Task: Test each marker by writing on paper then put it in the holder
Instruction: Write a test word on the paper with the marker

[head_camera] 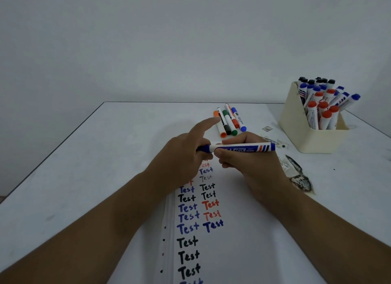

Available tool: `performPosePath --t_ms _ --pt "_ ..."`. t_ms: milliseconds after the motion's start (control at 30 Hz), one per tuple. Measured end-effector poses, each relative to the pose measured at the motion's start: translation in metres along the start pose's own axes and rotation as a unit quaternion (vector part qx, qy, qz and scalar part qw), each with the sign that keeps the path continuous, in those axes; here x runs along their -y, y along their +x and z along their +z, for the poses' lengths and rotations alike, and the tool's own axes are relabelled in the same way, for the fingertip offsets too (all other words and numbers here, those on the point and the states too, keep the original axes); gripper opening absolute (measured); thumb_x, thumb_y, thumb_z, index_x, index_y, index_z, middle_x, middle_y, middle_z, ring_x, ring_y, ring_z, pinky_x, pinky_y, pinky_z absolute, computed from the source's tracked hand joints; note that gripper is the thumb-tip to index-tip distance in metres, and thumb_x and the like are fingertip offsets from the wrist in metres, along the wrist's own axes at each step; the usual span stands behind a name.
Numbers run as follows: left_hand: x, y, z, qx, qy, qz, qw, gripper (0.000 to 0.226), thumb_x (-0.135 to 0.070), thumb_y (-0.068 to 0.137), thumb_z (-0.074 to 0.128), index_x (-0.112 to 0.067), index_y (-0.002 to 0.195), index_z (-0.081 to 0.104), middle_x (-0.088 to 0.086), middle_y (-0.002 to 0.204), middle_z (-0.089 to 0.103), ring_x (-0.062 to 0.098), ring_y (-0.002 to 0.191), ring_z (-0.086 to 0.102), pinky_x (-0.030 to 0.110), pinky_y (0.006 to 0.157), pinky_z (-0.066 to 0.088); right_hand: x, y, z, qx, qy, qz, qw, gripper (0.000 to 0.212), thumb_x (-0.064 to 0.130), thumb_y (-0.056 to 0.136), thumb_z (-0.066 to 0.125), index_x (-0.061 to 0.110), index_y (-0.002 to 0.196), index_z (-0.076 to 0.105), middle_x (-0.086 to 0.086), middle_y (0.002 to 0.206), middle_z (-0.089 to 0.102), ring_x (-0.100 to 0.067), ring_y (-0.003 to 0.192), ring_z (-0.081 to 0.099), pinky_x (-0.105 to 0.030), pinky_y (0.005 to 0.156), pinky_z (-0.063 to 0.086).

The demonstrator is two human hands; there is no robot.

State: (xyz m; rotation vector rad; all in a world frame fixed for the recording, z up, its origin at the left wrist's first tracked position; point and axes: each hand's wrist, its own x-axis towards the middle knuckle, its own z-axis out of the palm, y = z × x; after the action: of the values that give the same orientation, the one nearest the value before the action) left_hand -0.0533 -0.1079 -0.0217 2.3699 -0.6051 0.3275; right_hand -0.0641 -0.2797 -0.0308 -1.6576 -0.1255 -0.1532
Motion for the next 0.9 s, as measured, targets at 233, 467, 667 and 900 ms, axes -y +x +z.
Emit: performPosePath --t_ms 233,467,667,900 --pt "0.012 0.003 0.008 0.002 -0.025 -0.024 0.999 0.068 -0.021 0.096 0.065 -0.038 0.15 0.027 -0.004 0.112 0.073 -0.002 0.082 0.065 0.011 0.079 0.052 -0.002 0.001 -0.001 -0.013 -0.051 0.002 0.999 0.027 0.024 0.074 0.086 0.014 0.095 0.073 -0.002 0.083 0.077 -0.023 0.075 0.075 -0.044 0.079 0.064" --pt "0.036 0.009 0.007 0.058 0.062 -0.067 0.994 0.095 -0.063 0.08 0.069 -0.043 0.154 0.013 -0.011 0.15 0.044 0.012 0.132 0.043 0.029 0.098 0.039 0.005 -0.001 -0.013 -0.078 -0.023 0.0 0.997 0.024 0.014 0.079 0.083 0.026 0.098 0.075 0.008 0.093 0.078 -0.01 0.092 0.073 -0.038 0.096 0.058" --pt "0.041 0.01 0.009 0.081 0.083 -0.104 0.988 0.079 -0.071 0.086 0.051 -0.031 0.152 0.033 -0.004 0.154 0.042 0.016 0.139 0.039 0.04 0.112 0.037 0.029 0.003 -0.031 -0.125 0.036 -0.051 0.99 0.084 -0.004 0.081 0.078 0.034 0.139 0.03 -0.009 0.093 0.078 -0.02 0.089 0.076 -0.033 0.083 0.061" --pt "0.05 0.012 0.008 0.087 0.079 -0.109 0.987 0.085 -0.081 0.081 0.045 -0.026 0.146 0.044 -0.004 0.144 0.053 0.016 0.129 0.049 0.044 0.107 0.043 0.082 0.028 -0.097 -0.187 -0.151 -0.163 0.957 0.09 0.011 0.089 0.073 0.042 0.149 0.014 -0.015 0.087 0.073 -0.031 0.08 0.071 -0.033 0.072 0.057"
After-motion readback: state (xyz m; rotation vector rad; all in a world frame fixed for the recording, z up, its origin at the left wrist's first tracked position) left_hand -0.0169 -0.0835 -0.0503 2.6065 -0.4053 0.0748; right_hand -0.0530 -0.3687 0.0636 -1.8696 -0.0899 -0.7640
